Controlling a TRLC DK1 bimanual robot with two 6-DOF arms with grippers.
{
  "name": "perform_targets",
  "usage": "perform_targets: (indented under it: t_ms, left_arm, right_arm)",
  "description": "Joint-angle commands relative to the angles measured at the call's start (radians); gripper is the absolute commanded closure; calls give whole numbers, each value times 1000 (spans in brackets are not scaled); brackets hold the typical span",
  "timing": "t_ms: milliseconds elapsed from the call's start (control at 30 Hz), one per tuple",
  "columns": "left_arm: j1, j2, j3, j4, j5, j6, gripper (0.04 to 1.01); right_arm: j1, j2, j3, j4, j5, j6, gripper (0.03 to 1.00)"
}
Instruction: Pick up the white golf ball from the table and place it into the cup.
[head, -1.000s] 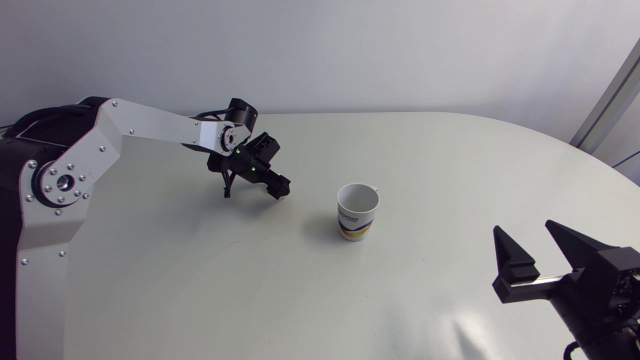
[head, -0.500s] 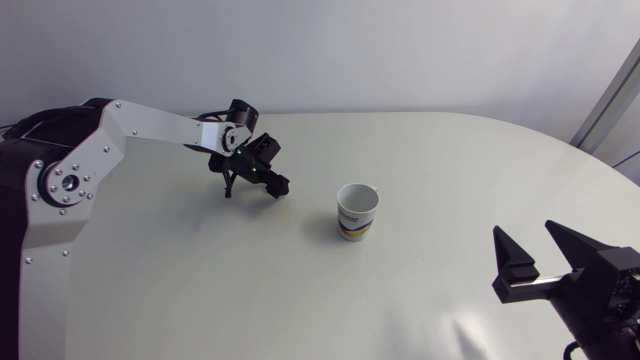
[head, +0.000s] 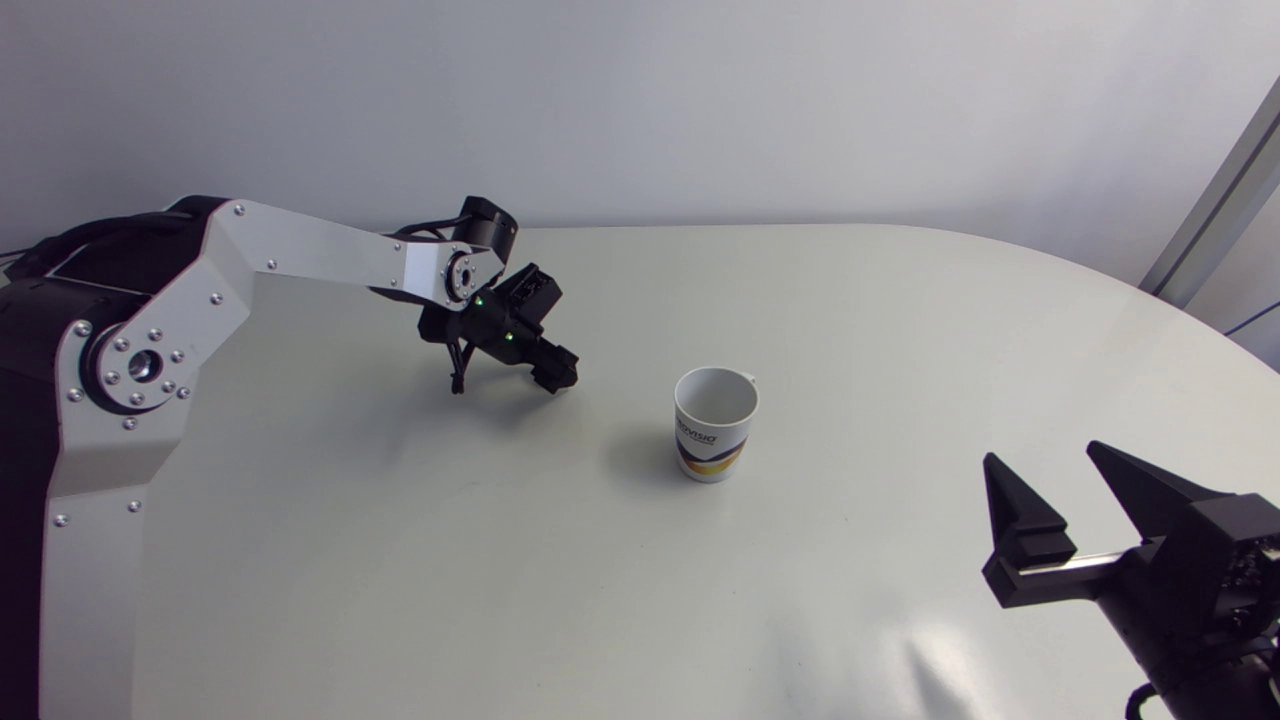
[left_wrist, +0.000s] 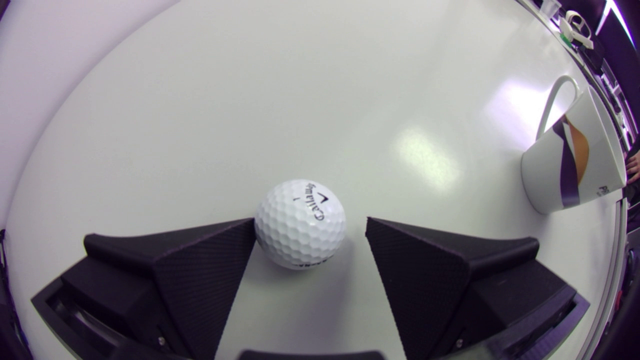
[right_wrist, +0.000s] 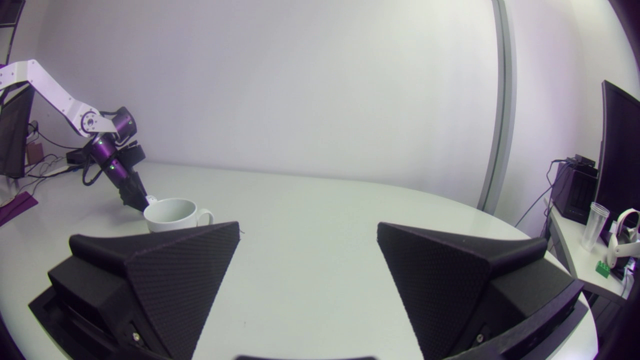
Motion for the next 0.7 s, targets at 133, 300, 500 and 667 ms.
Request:
perform_targets:
  t_ms: [133,300,500,667]
  left_arm:
    - [-9,46,33,-14,-2,-8,398]
    - [-9,47,33,-14,-2,-8,500]
    - [-12,50,32,-20,-2,-8,610]
    - [-10,35,21,-24,-2,-5,621]
  right_arm:
    - [10,14,-35,-30,-2,22,67]
    - [13,16,-35,-30,-2,22,67]
    - [13,16,-35,-30,-2,22,67]
    - [13,17,-35,-30,-2,22,67]
